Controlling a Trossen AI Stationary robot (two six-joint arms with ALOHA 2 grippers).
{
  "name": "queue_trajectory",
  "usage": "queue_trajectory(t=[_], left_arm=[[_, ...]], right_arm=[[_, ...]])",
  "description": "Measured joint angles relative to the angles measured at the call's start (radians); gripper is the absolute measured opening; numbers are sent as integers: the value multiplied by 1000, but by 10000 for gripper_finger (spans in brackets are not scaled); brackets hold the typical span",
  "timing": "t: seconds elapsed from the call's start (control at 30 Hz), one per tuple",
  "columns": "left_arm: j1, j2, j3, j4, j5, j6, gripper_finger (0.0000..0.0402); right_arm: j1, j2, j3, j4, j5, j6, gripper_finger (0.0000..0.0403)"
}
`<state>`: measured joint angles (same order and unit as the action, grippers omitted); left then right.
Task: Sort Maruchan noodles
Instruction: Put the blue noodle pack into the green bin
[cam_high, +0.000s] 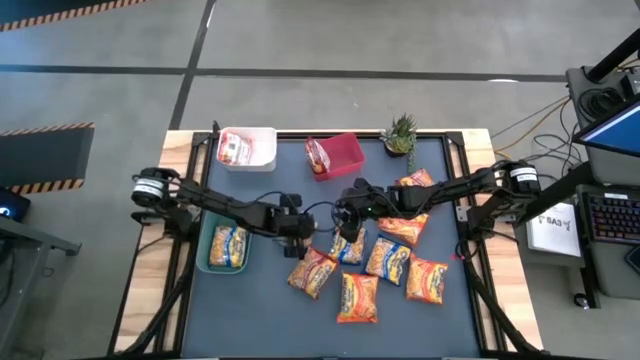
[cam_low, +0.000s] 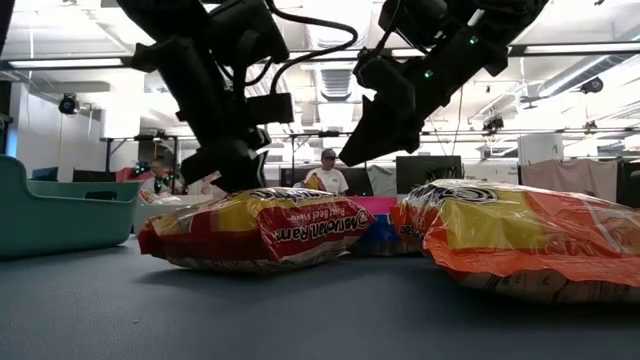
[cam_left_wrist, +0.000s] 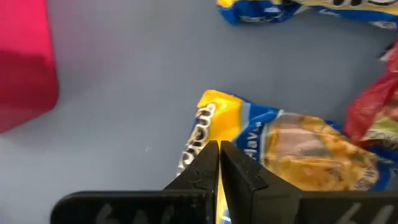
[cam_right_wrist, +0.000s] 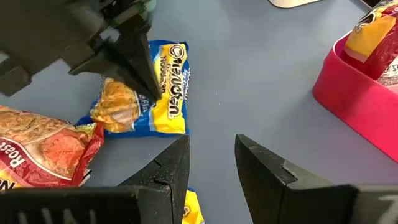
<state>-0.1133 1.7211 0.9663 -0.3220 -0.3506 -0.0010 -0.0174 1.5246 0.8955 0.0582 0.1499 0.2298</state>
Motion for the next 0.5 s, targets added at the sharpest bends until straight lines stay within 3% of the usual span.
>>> queue_trajectory(t=[0.3, 0.5], left_arm=[[-14, -173, -8, -95, -3, 8, 0], [-15, -316, -121, -113, 20, -52, 0]], right_arm=[[0, 0, 0, 97, 0, 63, 116], [-1, 0, 0, 165, 0, 96, 116]])
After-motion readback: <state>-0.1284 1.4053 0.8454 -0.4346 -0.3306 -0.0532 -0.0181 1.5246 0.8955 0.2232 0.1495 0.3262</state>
